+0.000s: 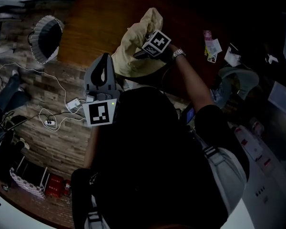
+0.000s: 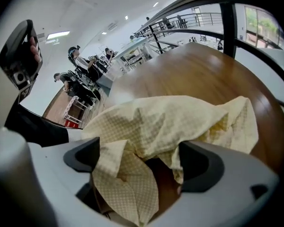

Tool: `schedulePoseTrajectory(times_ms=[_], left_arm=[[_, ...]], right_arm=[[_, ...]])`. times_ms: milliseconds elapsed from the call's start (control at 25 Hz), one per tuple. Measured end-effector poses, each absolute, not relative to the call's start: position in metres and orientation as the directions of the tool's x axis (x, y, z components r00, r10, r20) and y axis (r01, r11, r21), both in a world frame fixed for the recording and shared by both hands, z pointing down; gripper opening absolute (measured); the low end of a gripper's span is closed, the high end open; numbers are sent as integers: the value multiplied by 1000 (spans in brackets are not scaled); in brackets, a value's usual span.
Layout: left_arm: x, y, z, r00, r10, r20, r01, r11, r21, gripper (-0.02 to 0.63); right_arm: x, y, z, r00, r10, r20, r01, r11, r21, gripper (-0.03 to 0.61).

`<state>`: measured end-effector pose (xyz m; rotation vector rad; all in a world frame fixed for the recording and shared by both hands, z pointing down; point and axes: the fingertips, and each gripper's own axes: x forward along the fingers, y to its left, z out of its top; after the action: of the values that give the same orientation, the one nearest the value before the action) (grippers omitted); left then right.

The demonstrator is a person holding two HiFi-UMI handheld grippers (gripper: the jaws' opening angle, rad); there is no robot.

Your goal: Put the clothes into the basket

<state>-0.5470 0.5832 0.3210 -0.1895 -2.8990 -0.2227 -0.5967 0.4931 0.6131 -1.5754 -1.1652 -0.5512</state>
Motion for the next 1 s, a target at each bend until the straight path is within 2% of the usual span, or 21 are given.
schedulePoseTrajectory(times_ms=[360, 560, 760, 800, 840, 880, 920, 1000], left_arm=[[-547, 579, 322, -969, 95, 229, 130, 981, 142, 14], [-544, 576, 322, -970, 84, 227, 119, 982, 147, 14], [-543, 573, 322, -973, 76, 220, 110, 983, 148, 14], [-542, 573, 321, -973, 76, 217, 109, 983, 147, 14], [-541, 573, 321, -973, 77, 216, 110, 983, 146, 14], [-539, 574, 321, -974, 78, 214, 111, 983, 146, 14], [-537, 574, 321, -974, 79, 213, 111, 983, 147, 14], [-534, 575, 322, -975, 78, 209, 110, 983, 150, 14]], right_arm=[[-564, 495, 644, 320, 320, 892, 941, 6, -339, 503], [-559, 506, 646, 228, 314, 922, 966, 48, -255, 511], [-561, 506, 648, 211, 335, 918, 967, 65, -246, 497], [-560, 505, 648, 216, 341, 915, 964, 75, -255, 468], [-559, 505, 650, 216, 348, 912, 959, 99, -265, 410], [-559, 504, 652, 207, 356, 911, 953, 138, -271, 304], [-560, 504, 654, 189, 367, 911, 946, 182, -270, 236], [-560, 505, 653, 139, 391, 910, 940, 236, -245, 179]])
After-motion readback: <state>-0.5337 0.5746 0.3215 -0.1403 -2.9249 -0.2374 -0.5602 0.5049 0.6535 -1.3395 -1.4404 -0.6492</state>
